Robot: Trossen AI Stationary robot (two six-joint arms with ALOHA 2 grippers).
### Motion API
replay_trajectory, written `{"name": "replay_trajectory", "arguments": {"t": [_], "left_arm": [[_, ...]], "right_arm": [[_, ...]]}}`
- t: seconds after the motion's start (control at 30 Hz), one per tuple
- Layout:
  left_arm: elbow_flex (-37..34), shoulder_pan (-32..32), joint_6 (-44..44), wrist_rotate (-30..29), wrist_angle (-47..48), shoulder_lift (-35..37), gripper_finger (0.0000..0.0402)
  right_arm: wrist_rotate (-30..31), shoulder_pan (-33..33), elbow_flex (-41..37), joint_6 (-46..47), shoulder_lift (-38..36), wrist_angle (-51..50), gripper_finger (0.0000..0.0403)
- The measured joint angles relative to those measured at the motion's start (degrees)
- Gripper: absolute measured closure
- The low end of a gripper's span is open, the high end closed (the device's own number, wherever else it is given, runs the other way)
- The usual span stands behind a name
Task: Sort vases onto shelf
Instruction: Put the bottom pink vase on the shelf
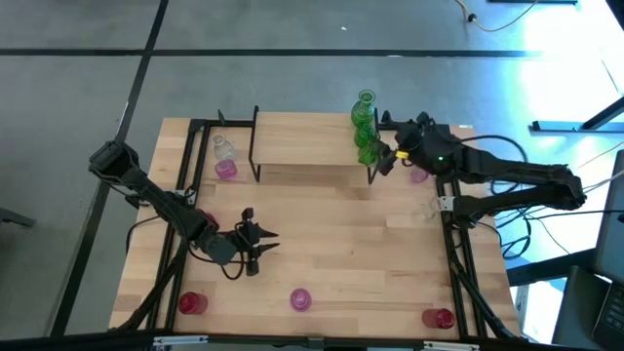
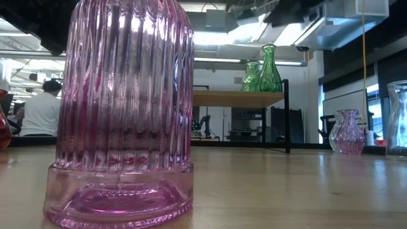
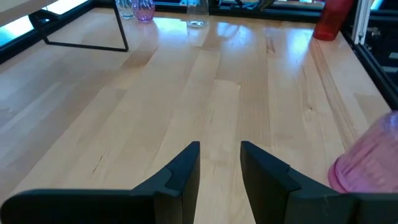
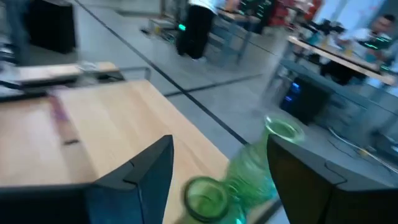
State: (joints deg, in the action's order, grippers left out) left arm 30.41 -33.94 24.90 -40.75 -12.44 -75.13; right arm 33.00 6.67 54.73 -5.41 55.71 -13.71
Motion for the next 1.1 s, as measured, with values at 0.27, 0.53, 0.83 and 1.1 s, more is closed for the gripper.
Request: {"name": "replay_trajectory", "arguments": {"t": [0.27, 0.53, 0.83, 1.1], "left_arm": [[0.0, 2.2, -0.1, -1.2, -2.2, 0.0, 0.0294], [1.0, 7.8, -1.9, 8.9, -5.1, 0.0, 0.0266], [12.3, 9.5, -5.6, 20.8, 1.6, -4.5, 0.0232], [31.4, 9.0, -4.4, 25.9, 20.2, -15.7, 0.0235]], "right_arm": [[-11.4, -13.9, -0.9, 1.2, 0.4, 0.7, 0.0164], [-9.2, -29.0, -7.8, 5.6, 6.4, 2.2, 0.0165], [-8.1, -35.0, -11.6, 5.4, 13.5, 10.1, 0.0165], [-8.1, -35.1, -11.6, 4.6, 17.0, 10.9, 0.0165]]}}
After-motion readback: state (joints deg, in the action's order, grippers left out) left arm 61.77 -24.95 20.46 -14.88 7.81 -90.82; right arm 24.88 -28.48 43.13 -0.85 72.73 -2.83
